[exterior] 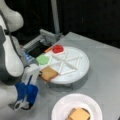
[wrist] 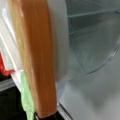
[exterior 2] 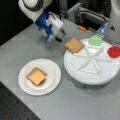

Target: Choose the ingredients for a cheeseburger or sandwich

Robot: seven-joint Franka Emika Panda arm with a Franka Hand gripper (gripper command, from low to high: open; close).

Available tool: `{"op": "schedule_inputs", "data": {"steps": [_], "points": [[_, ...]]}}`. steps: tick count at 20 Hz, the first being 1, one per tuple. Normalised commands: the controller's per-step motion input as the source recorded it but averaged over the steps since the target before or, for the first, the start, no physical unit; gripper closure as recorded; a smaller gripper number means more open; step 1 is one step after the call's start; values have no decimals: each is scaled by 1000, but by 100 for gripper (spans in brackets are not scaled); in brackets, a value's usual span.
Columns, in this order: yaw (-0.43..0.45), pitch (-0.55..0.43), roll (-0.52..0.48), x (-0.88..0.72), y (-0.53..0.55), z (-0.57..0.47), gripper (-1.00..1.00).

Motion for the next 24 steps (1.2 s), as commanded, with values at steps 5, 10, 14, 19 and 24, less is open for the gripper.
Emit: {"op": "schedule_inputs", "data": {"steps": [5,10,14,19,24], "points": [[-127,-79,191,-79,247,1,-100],[-109,-129,88,-82,263,44,-100],[-131,-164,0,-89,274,75,-100],[-163,-184,-15,-101,271,112,-100],[-187,-187,-1,-145,268,129,-100]]}}
